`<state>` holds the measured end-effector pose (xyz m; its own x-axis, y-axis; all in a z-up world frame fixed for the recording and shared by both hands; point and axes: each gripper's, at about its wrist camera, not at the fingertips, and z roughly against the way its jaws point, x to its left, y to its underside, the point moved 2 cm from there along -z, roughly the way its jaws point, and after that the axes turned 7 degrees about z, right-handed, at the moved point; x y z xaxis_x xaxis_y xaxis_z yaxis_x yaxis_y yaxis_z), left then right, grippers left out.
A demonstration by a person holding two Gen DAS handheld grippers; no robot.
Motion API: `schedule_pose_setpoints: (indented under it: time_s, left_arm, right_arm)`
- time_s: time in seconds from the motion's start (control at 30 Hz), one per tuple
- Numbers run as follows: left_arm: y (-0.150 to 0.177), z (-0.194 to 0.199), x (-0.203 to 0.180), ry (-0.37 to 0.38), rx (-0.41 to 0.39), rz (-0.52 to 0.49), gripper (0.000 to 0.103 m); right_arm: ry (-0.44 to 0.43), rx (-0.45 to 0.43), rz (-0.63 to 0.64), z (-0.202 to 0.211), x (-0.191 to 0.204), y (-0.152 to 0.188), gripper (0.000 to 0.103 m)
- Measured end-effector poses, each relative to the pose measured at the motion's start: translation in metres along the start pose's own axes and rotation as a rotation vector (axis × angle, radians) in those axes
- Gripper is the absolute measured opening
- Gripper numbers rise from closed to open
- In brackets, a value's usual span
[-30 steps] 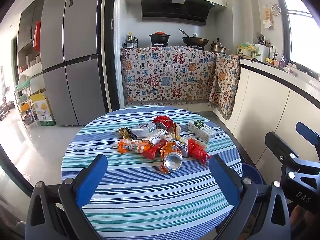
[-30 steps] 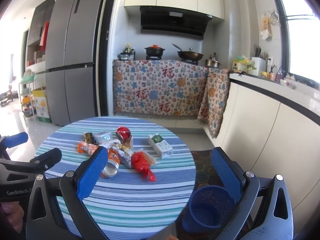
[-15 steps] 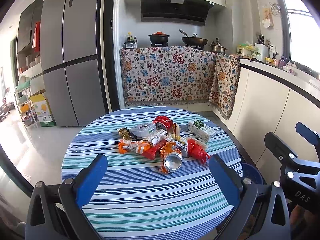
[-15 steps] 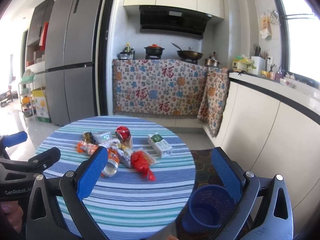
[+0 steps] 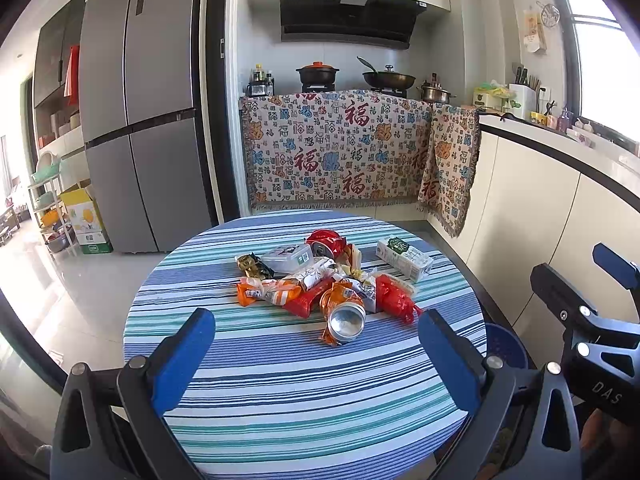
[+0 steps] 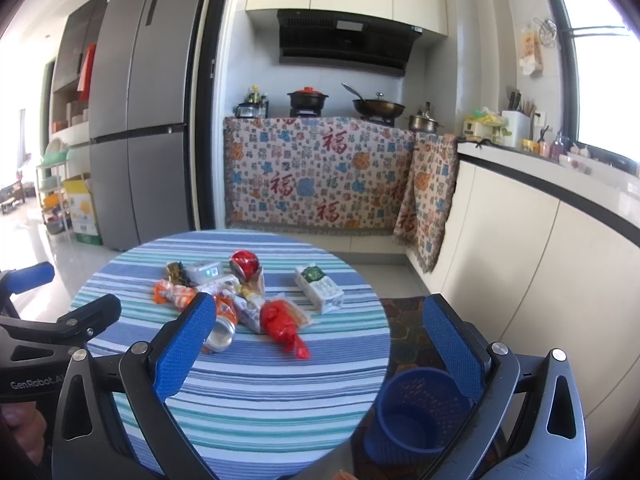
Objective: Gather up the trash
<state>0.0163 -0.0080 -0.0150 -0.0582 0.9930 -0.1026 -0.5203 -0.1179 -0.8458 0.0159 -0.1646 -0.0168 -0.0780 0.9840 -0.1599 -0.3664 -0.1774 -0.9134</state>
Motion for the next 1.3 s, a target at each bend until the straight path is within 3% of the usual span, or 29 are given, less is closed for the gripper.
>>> schedule_pose_setpoints:
  time_s: [1.3]
  left_arm:
    - [0.0047,-0.0021,-0.0069,-0.002,0.013,-0.005,0.103]
  right_arm:
    - [0.002,0.005,-0.007,0.0008,0.0018,0.0044,0.103]
